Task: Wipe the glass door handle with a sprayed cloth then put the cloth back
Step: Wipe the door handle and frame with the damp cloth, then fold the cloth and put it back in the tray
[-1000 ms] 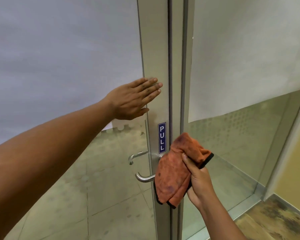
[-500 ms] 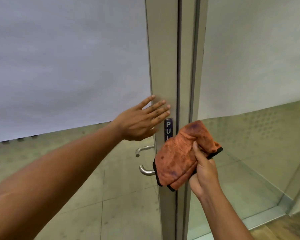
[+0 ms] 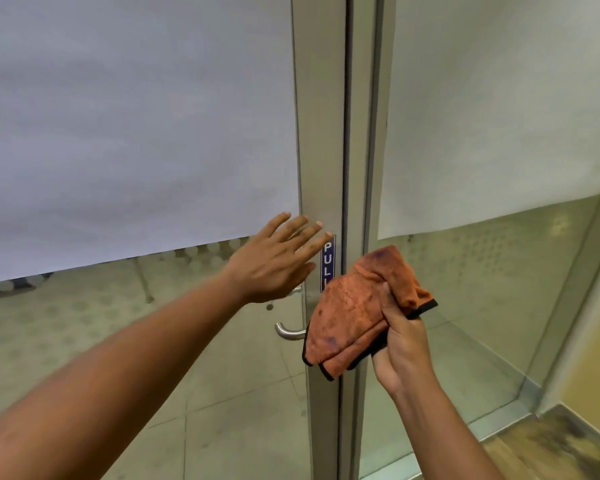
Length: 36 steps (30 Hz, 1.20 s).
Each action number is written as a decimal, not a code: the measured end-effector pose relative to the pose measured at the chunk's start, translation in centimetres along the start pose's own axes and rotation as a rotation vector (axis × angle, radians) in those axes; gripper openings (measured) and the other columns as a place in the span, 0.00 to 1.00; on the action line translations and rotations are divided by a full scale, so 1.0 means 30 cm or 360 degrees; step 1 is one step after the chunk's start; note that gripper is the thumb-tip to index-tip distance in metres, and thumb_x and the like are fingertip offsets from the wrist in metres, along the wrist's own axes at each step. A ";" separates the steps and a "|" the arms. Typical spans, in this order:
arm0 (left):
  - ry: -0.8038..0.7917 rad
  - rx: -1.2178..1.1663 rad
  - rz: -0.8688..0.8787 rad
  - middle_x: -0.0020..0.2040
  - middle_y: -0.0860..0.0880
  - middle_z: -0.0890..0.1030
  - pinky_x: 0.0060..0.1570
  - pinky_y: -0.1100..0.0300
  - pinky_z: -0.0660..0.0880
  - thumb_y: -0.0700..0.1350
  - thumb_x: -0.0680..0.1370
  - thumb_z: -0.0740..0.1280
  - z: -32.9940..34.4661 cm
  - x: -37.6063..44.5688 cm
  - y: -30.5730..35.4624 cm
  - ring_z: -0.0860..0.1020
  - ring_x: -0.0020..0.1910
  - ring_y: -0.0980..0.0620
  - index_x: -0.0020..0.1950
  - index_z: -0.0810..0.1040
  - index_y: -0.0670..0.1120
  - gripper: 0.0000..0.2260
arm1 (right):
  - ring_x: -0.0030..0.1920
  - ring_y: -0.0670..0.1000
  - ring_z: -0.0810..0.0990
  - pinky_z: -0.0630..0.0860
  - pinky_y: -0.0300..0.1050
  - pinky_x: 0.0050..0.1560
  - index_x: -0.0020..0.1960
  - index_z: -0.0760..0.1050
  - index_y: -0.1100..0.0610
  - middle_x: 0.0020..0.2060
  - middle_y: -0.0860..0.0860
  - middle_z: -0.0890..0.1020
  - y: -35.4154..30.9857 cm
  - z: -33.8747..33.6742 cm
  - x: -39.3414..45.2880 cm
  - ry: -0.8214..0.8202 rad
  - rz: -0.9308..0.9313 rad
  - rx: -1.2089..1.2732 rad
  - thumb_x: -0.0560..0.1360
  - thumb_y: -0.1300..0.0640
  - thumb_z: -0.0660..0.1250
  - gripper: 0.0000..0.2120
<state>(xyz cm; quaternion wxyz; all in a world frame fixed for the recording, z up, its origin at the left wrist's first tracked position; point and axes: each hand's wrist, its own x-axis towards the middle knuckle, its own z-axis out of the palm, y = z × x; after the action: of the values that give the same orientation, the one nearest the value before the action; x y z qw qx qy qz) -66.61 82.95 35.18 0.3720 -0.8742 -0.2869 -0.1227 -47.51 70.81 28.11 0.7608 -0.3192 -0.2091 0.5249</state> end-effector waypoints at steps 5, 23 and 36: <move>-0.0058 -0.0476 0.0028 0.79 0.45 0.68 0.75 0.48 0.65 0.59 0.85 0.46 -0.028 -0.096 0.092 0.68 0.75 0.44 0.83 0.59 0.46 0.29 | 0.57 0.54 0.83 0.79 0.52 0.53 0.58 0.79 0.58 0.55 0.55 0.86 0.002 0.010 -0.114 0.0125 -0.0111 0.0001 0.70 0.50 0.73 0.19; -0.0657 -0.3965 -0.1556 0.63 0.43 0.84 0.58 0.51 0.79 0.69 0.81 0.54 -0.244 -0.252 0.698 0.84 0.58 0.46 0.67 0.81 0.49 0.31 | 0.51 0.47 0.86 0.80 0.47 0.48 0.57 0.78 0.55 0.49 0.49 0.88 -0.126 -0.093 -0.523 0.0384 -0.0356 0.0224 0.78 0.51 0.66 0.11; -0.0569 -0.4098 -0.1373 0.55 0.43 0.87 0.47 0.53 0.83 0.49 0.80 0.70 -0.432 -0.068 1.096 0.86 0.50 0.47 0.64 0.80 0.44 0.15 | 0.56 0.54 0.84 0.80 0.51 0.52 0.61 0.79 0.58 0.54 0.54 0.86 -0.411 -0.485 -0.791 0.0756 -0.0511 0.0062 0.76 0.57 0.71 0.14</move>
<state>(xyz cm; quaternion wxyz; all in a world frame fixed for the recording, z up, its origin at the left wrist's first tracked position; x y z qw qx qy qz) -48.79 54.39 24.23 -0.8054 -0.4446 -0.2618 -0.2918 -38.37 41.80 26.90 0.8679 -0.3813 -0.0629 0.3122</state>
